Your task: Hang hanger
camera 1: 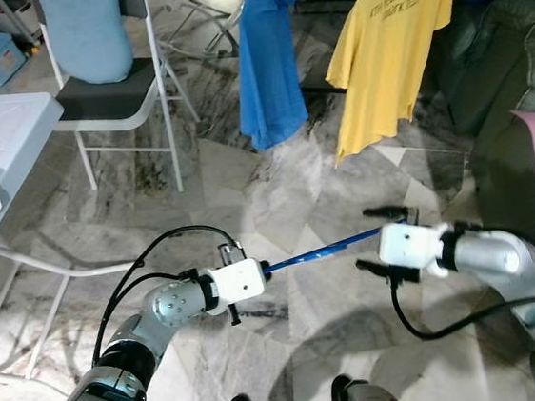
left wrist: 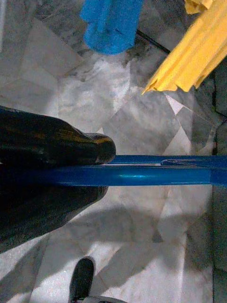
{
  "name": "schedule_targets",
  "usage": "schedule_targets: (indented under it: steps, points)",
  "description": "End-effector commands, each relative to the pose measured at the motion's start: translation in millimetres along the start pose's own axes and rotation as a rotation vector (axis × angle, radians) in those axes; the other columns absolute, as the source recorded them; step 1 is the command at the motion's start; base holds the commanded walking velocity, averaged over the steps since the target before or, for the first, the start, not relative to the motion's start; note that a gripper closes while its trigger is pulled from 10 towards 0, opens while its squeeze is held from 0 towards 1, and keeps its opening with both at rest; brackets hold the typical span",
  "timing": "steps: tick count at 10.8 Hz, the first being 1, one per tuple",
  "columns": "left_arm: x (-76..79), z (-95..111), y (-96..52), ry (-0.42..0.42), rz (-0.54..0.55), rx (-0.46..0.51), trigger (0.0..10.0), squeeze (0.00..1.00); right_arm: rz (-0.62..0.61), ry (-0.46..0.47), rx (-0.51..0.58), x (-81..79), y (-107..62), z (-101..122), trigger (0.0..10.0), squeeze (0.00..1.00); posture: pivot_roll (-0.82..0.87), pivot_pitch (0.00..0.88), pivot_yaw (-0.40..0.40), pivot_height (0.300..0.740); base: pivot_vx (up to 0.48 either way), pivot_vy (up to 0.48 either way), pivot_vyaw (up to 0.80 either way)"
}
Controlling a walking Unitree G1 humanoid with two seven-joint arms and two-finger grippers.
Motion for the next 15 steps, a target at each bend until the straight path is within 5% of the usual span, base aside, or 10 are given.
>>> schedule_targets:
  steps: [1, 3, 4, 8, 15]
  points:
    - [7.9, 1, -1.5, 0.0, -0.021, 0.016, 10.0, 0.0, 0.026, -0.017, -0.01, -5.3, 2.1, -3, 10.0, 0.0, -0.18, 0.248, 0.092, 0.74, 0.0, 0.0, 0.0]
    - [4.1, 10, 1.4, 0.012, -0.004, 0.053, 10.0, 0.0, 0.041, -0.035, -0.027, -7.5, 4.0, -9, 10.0, 0.0, -0.18, 0.258, 0.098, 0.74, 0.0, 0.0, 0.0]
    - [3.2, 17, 3.8, 0.013, 0.005, 0.074, 10.0, 0.0, 0.053, -0.061, -0.034, -8.8, 9.1, -10, 0.0, 0.0, -0.18, 0.262, 0.104, 0.74, 0.0, 0.0, 0.0]
    - [8.4, 25, 2.8, 0.018, -0.003, 0.111, 10.0, 0.0, 0.101, -0.183, -0.117, -2.0, 16.9, -22, 0.0, 0.0, -0.16, 0.273, 0.113, 0.74, 0.0, 0.0, 0.0]
    - [15.1, 20, 2.0, 0.011, -0.02, 0.088, 10.0, 0.0, 0.089, -0.215, -0.12, 9.2, 13.5, -25, 0.0, 0.0, -0.17, 0.277, 0.119, 0.74, 0.0, 0.0, 0.0]
Point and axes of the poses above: a point about 5 cm out from each wrist's last joint towards the gripper, its own y axis pointing out of the wrist towards the gripper, its own z axis along the axis of the wrist's last joint, x = y × z, the point moved 6 cm from there along y, pointing out of the wrist towards the gripper, and after that the axes turned 11 degrees about y, right-handed, at the moved point
